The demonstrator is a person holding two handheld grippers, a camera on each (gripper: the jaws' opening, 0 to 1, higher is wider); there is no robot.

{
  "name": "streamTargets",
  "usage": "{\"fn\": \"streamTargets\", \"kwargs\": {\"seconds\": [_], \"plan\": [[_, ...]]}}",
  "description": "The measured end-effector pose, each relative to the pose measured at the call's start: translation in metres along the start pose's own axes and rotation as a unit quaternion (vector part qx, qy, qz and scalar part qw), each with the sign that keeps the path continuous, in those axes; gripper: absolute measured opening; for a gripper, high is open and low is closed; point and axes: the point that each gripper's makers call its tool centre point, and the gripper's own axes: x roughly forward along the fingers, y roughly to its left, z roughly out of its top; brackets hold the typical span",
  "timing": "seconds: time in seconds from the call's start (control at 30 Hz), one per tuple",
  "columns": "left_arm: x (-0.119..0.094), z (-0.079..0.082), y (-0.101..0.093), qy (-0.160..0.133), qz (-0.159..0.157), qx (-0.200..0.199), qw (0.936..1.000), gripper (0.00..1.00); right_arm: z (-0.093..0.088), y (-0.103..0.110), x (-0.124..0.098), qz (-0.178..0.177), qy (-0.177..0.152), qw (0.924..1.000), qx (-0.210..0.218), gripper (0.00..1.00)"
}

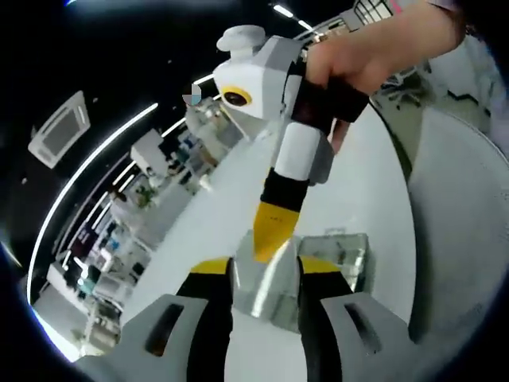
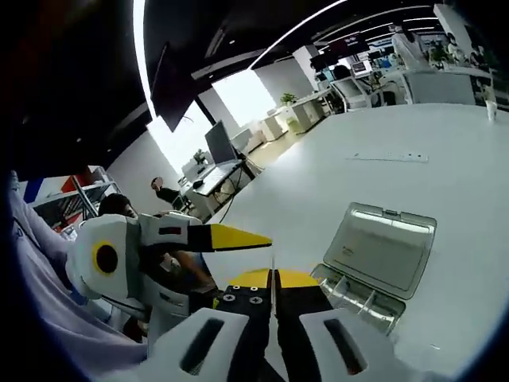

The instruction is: Insert the divider into the dual guide fixture by aligning both edges with the guide slots and pushing it downward to the bottom, including one-sided entry, uneven engagement, binding, and posture correction.

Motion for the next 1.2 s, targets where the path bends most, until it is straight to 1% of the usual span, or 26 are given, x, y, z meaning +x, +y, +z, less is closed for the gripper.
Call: {"fn": "streamTargets", "kwargs": {"seconds": [0.1,0.23,0.27,0.37,0.4,0.47,0.53,0.6,0.63,0.7,0.77,0.8,0.83,0.93,1.0,1.07,1.1,1.13,1.17,1.2], "plan": [[-0.001,0.0,0.0,-0.003,-0.003,-0.007,1.0,0.29,-0.001,0.001,0.0,-0.002,0.002,1.0,0.003,0.0],[-0.003,0.003,0.005,-0.014,-0.002,-0.022,0.9997,0.3,0.003,0.003,-0.001,-0.001,-0.006,0.9999,0.011,0.0],[-0.004,0.005,0.005,-0.021,-0.006,-0.024,0.9995,0.31,0.005,0.004,-0.002,-0.002,-0.008,0.9999,0.01,0.0],[-0.005,0.006,0.005,-0.024,-0.011,-0.035,0.999,0.39,0.009,0.004,-0.003,-0.003,-0.013,0.9999,0.008,0.0],[-0.005,0.006,0.004,-0.025,-0.016,-0.042,0.9987,0.41,0.011,0.004,-0.004,-0.004,-0.015,0.9998,0.008,0.0],[-0.006,0.004,0.006,-0.024,-0.014,-0.05,0.9984,0.41,0.012,0.003,-0.004,-0.005,-0.015,0.9999,0.004,0.0],[-0.008,0.002,0.008,-0.027,-0.016,-0.062,0.9976,0.42,0.011,0.003,-0.005,-0.006,-0.013,0.9999,0.0,0.0],[-0.01,-0.004,0.009,-0.026,-0.02,-0.102,0.9943,0.42,0.011,0.003,-0.007,-0.004,-0.011,0.9999,-0.009,0.0],[-0.011,-0.009,0.013,-0.024,-0.017,-0.103,0.9943,0.42,0.011,0.004,-0.007,-0.005,-0.01,0.9999,-0.013,0.0],[-0.013,-0.019,0.016,-0.018,-0.018,-0.123,0.9921,0.42,0.011,0.006,-0.008,0.0,-0.006,0.9996,-0.029,0.0],[-0.015,-0.028,0.019,-0.013,-0.018,-0.135,0.9905,0.42,0.011,0.007,-0.009,-0.001,-0.002,0.9993,-0.038,0.0],[-0.017,-0.033,0.021,-0.012,-0.02,-0.154,0.9877,0.42,0.011,0.009,-0.009,0.004,0.0,0.9985,-0.054,0.0],[-0.018,-0.035,0.021,-0.014,-0.026,-0.169,0.9852,0.42,0.011,0.01,-0.009,0.004,0.001,0.9985,-0.055,0.0],[-0.022,-0.047,0.026,-0.014,-0.034,-0.213,0.9764,0.42,0.012,0.016,-0.008,0.012,0.004,0.9963,-0.085,0.0],[-0.024,-0.054,0.029,-0.015,-0.036,-0.226,0.9732,0.44,0.014,0.018,-0.008,0.014,0.007,0.9948,-0.101,0.0],[-0.026,-0.06,0.027,-0.01,-0.049,-0.247,0.9676,0.43,0.014,0.02,-0.008,0.014,0.016,0.9922,-0.123,0.0],[-0.027,-0.062,0.029,-0.014,-0.048,-0.248,0.9675,0.44,0.015,0.02,-0.008,0.014,0.019,0.9903,-0.137,0.0],[-0.029,-0.065,0.028,-0.015,-0.055,-0.254,0.9655,0.44,0.015,0.023,-0.008,0.021,0.023,0.9868,-0.159,0.0],[-0.03,-0.067,0.026,-0.015,-0.065,-0.267,0.9613,0.44,0.016,0.024,-0.008,0.019,0.028,0.9851,-0.169,0.0],[-0.03,-0.07,0.026,-0.014,-0.067,-0.274,0.9593,0.44,0.016,0.024,-0.008,0.018,0.032,0.9829,-0.18,0.0]]}}
